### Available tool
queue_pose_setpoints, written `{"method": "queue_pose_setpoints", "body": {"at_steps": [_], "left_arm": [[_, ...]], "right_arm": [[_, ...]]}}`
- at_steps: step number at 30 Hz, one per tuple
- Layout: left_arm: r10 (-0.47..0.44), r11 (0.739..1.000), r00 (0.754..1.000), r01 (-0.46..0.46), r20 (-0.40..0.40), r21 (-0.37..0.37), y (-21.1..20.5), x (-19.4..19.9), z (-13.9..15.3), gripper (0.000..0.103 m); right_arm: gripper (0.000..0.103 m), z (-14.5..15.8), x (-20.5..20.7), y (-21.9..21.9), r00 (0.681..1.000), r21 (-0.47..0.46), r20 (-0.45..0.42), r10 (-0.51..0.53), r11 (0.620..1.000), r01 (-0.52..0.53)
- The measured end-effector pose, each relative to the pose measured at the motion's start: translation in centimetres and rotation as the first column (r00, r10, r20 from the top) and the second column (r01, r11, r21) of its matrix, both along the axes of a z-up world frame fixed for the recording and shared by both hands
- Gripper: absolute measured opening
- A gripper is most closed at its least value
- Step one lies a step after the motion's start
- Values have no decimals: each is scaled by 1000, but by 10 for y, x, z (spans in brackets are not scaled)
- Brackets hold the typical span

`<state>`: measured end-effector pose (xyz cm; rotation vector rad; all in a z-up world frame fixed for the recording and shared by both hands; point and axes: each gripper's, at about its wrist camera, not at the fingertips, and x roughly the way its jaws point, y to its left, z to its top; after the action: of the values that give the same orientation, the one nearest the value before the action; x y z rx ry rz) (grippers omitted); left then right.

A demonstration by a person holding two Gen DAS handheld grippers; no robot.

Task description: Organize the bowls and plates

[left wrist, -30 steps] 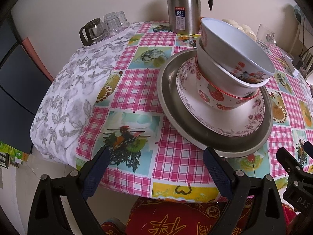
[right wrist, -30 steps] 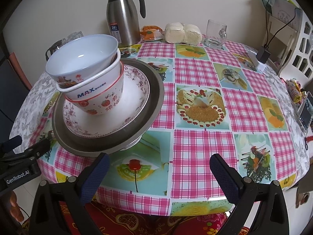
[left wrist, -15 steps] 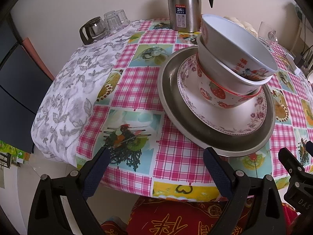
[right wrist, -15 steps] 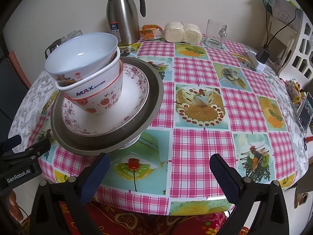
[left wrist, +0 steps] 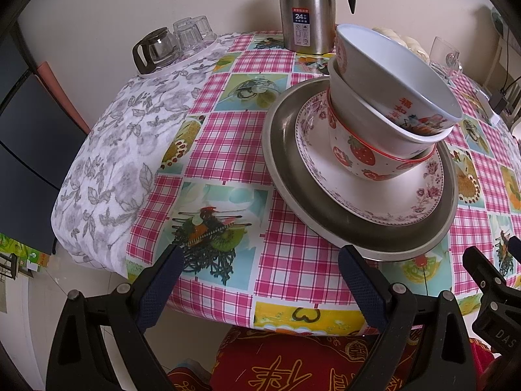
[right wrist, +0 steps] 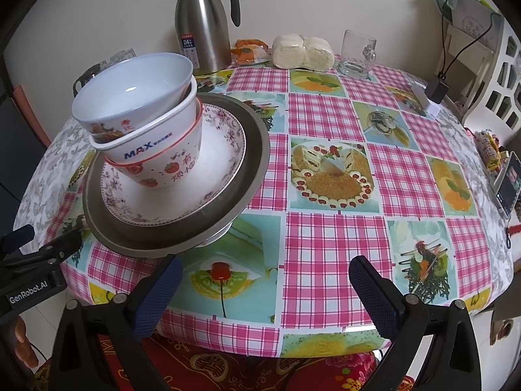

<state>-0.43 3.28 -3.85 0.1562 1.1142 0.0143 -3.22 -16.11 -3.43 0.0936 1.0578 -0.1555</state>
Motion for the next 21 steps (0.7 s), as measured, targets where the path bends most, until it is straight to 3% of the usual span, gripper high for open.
{"method": "queue_pose_setpoints", "body": {"at_steps": [21], "left_arm": [[0,1000,1000,0,0,-1,1,0,0,96]], "right_arm": [[103,-2,0,-2,1000,3,-4,-5,1000,5]]}}
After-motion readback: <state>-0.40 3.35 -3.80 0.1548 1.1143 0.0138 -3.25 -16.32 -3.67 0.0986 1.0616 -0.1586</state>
